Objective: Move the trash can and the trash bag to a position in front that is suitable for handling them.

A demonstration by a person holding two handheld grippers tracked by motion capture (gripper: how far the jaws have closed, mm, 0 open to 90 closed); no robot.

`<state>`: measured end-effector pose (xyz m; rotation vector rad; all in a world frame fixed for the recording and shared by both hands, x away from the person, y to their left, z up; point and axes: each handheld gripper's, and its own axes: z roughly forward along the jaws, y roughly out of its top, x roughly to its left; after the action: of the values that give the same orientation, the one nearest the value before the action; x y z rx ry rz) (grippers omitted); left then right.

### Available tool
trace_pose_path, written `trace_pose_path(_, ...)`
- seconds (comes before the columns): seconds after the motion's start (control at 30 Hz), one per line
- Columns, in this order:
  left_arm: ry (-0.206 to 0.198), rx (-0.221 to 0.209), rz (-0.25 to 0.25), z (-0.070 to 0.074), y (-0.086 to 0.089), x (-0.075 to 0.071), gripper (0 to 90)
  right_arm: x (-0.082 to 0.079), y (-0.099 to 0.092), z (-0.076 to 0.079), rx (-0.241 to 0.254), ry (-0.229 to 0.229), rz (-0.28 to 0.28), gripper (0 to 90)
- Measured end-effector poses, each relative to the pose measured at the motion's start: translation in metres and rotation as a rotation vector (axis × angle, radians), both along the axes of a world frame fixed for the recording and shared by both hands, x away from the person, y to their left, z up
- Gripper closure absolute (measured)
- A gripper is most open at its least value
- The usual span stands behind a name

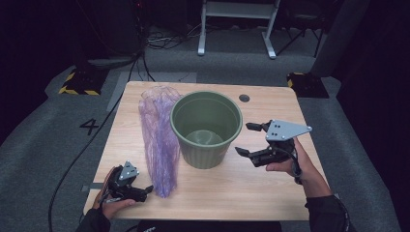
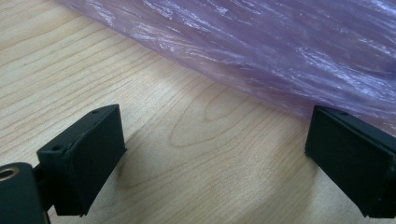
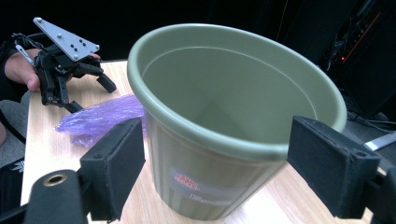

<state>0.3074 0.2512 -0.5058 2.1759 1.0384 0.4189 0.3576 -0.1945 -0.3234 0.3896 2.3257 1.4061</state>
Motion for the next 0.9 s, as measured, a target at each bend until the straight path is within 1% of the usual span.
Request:
trace_pose_path(0.1, 0.000, 0.000, 0.000, 0.000, 0.000, 0.000, 4.4, -0.002, 0.010, 0.004, -0.014, -0.013, 0.024, 18.5)
trace_pose_path(0.13, 0.000, 0.000, 0.000, 0.000, 0.000, 0.000, 4.4, -0.002, 0.010, 0.004, -0.014, -0.013, 0.024, 18.5)
trace_pose_path(0.2, 0.000, -0.001, 0.000, 0.000, 0.000, 0.000, 4.4, -0.003, 0.015, 0.005, -0.019, -0.011, 0.042, 18.4)
trace_pose_path(0.37, 0.000, 0.000, 0.000, 0.000, 0.000, 0.000, 4.4, -0.005, 0.028, 0.006, -0.045, -0.015, 0.065, 18.5)
trace_pose_path(0.43, 0.000, 0.000, 0.000, 0.000, 0.000, 0.000, 4.4, -0.005, 0.037, 0.004, -0.075, -0.013, 0.087, 18.5)
trace_pose_path(0.57, 0.000, 0.000, 0.000, 0.000, 0.000, 0.000, 4.4, -0.004, 0.046, 0.001, -0.106, -0.008, 0.099, 18.7)
trace_pose_path(0.63, 0.001, -0.001, -0.001, 0.000, 0.000, 0.000, 4.3, -0.001, 0.053, -0.001, -0.135, 0.006, 0.116, 19.4)
trace_pose_path(0.67, 0.001, -0.001, -0.001, 0.000, 0.000, 0.000, 4.2, -0.001, 0.053, -0.001, -0.135, 0.006, 0.116, 19.4)
trace_pose_path(0.73, 0.001, -0.001, -0.001, 0.000, 0.000, 0.000, 4.1, 0.002, 0.057, -0.002, -0.152, 0.021, 0.131, 19.7)
trace_pose_path(0.8, 0.001, -0.001, -0.002, 0.000, 0.000, 0.000, 4.1, 0.005, 0.061, -0.004, -0.171, 0.031, 0.126, 20.2)
trace_pose_path(0.83, 0.001, -0.001, -0.002, 0.000, 0.000, 0.000, 4.1, 0.008, 0.065, -0.005, -0.188, 0.052, 0.139, 21.0)
trace_pose_path(0.87, 0.001, -0.001, -0.001, 0.000, 0.000, 0.000, 4.1, 0.008, 0.065, -0.005, -0.188, 0.052, 0.139, 21.0)
trace_pose_path(0.9, 0.001, -0.001, -0.001, 0.000, 0.000, 0.000, 4.1, 0.010, 0.066, -0.006, -0.193, 0.069, 0.145, 23.4)
